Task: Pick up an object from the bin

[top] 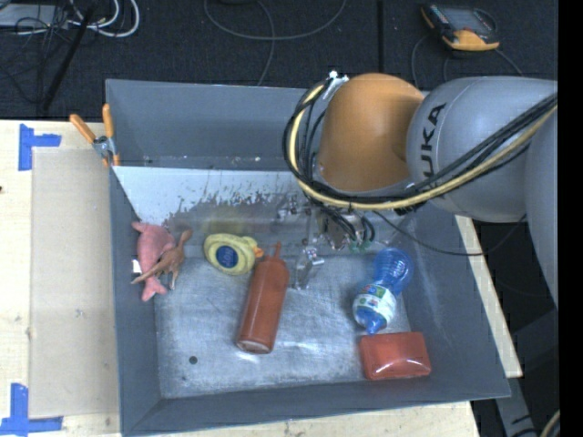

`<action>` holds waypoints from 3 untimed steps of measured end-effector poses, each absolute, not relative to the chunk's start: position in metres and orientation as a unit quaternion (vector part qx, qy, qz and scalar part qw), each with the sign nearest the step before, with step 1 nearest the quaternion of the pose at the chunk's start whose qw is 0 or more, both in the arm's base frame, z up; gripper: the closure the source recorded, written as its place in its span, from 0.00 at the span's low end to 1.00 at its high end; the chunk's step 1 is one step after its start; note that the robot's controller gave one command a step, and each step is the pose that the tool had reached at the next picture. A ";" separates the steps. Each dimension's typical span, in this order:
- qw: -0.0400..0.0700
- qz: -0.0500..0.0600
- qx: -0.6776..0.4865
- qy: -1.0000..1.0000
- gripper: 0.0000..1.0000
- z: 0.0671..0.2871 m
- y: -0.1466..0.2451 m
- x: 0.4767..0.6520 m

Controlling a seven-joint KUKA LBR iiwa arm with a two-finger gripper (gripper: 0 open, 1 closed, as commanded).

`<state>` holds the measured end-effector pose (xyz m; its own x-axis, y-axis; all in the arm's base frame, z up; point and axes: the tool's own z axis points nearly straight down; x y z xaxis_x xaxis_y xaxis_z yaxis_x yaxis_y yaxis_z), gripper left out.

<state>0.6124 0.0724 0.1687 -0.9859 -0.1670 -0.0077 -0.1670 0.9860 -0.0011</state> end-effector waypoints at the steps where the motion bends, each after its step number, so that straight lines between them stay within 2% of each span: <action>1: -0.003 0.000 -0.220 0.975 0.00 0.137 0.087 0.598; 2: 0.000 0.000 -0.338 0.941 0.00 0.136 0.099 0.582; 3: 0.000 0.000 -0.386 0.922 0.00 0.103 0.100 0.590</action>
Offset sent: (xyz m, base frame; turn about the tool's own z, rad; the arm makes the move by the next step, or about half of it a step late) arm -0.0341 0.0288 -0.0342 -0.5296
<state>0.5897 0.0996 0.1035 -0.7017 -0.7125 0.0006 -0.7125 0.7017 0.0006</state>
